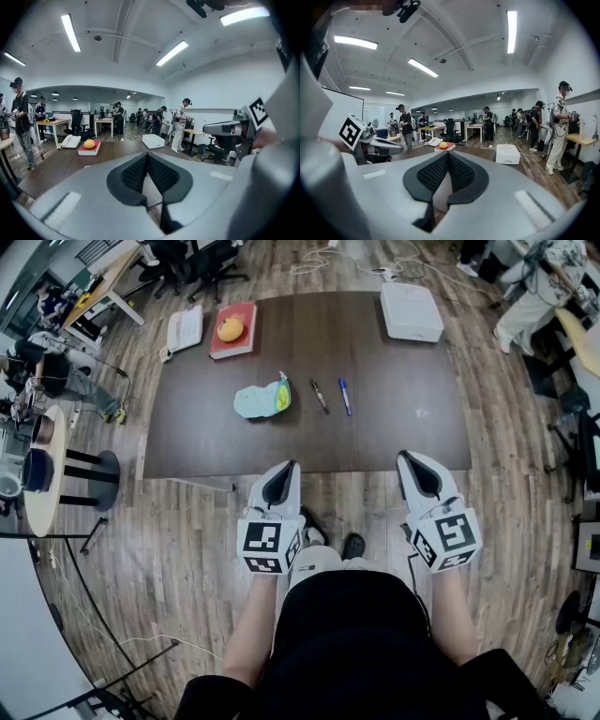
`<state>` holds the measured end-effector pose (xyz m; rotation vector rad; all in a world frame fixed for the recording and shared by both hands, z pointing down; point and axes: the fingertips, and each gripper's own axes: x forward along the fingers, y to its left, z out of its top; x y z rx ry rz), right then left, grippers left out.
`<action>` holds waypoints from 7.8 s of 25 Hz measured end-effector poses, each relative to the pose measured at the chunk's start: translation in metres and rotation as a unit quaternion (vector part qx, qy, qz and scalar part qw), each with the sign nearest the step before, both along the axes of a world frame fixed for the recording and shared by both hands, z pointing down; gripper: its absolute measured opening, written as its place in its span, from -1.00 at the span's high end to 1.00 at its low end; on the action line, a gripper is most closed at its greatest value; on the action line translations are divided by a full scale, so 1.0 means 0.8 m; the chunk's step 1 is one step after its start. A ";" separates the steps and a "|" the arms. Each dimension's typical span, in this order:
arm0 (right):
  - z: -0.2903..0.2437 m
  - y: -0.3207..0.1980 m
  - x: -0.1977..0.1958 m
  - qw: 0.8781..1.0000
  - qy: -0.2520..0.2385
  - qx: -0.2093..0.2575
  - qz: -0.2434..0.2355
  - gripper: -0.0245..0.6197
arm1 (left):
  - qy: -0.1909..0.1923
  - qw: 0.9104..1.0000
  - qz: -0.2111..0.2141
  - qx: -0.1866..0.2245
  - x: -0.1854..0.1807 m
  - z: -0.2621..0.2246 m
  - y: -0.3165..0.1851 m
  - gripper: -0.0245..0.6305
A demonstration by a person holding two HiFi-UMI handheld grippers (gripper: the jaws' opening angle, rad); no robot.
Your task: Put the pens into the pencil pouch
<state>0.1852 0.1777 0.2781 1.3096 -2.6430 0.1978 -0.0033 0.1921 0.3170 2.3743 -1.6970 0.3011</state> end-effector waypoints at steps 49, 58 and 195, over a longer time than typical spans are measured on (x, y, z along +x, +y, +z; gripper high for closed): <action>0.022 -0.049 -0.106 0.999 0.008 -0.053 -0.004 0.54 | 0.019 0.998 0.054 -0.011 -0.064 -0.001 -0.071 0.53; 0.021 -0.090 -0.145 0.998 0.010 -0.054 0.009 0.39 | 0.014 0.998 0.062 -0.015 -0.105 0.003 -0.112 0.37; 0.184 -0.334 -0.210 0.971 0.040 -0.187 -0.145 0.39 | 0.175 0.946 -0.192 -0.192 -0.199 0.208 -0.305 0.78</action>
